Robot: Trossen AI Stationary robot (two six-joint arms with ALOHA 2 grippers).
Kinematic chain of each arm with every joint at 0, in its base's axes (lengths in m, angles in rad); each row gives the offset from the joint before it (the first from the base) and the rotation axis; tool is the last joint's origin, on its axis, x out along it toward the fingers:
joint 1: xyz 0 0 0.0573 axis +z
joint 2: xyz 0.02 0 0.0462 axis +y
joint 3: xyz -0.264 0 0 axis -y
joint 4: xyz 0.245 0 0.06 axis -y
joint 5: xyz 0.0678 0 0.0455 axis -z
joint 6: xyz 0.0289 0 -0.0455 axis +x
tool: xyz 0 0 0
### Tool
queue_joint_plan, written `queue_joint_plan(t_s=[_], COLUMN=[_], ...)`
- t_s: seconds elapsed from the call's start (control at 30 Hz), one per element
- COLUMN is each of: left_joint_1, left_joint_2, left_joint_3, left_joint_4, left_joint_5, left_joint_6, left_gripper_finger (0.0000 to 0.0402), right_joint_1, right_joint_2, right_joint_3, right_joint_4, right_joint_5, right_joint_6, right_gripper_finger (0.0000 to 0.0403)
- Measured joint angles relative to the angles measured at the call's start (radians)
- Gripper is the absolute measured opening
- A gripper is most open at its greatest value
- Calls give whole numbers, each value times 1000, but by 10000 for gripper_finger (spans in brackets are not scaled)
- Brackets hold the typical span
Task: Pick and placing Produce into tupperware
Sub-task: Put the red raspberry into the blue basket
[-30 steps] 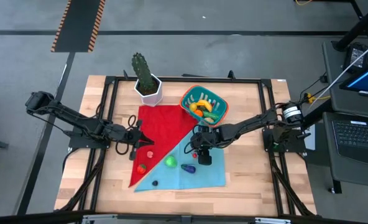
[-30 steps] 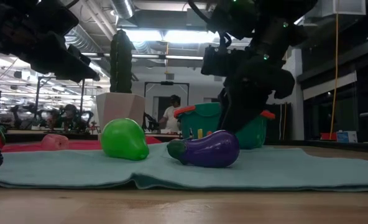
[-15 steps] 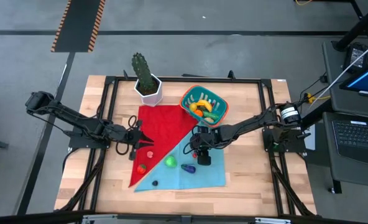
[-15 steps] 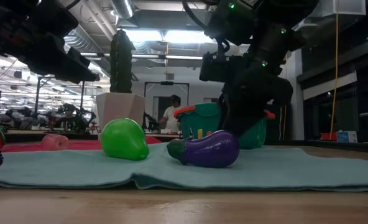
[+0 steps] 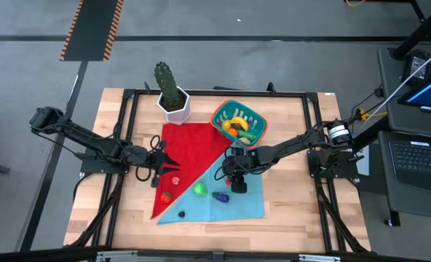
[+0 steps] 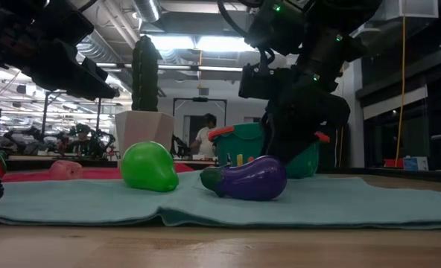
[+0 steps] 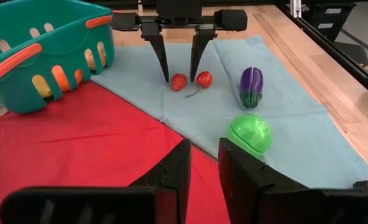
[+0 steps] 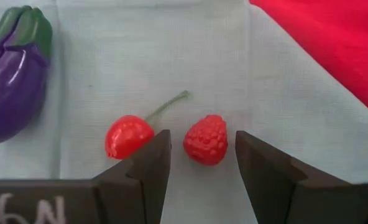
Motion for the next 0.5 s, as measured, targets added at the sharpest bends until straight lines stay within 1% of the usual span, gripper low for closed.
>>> queue_joint_plan(t_s=[0.17,0.33,0.5], left_joint_1=[0,0,0], left_joint_2=[0,0,0], left_joint_3=[0,0,0], left_joint_4=[0,0,0], left_joint_5=[0,0,0], left_joint_6=[0,0,0], left_gripper_finger=[72,60,48], right_joint_1=[0,0,0], right_joint_2=[0,0,2], right_joint_3=[0,0,0], right_joint_4=[-3,-3,-3], right_joint_5=[2,2,1], right_joint_6=[-4,-1,0], right_gripper_finger=[164,143,134])
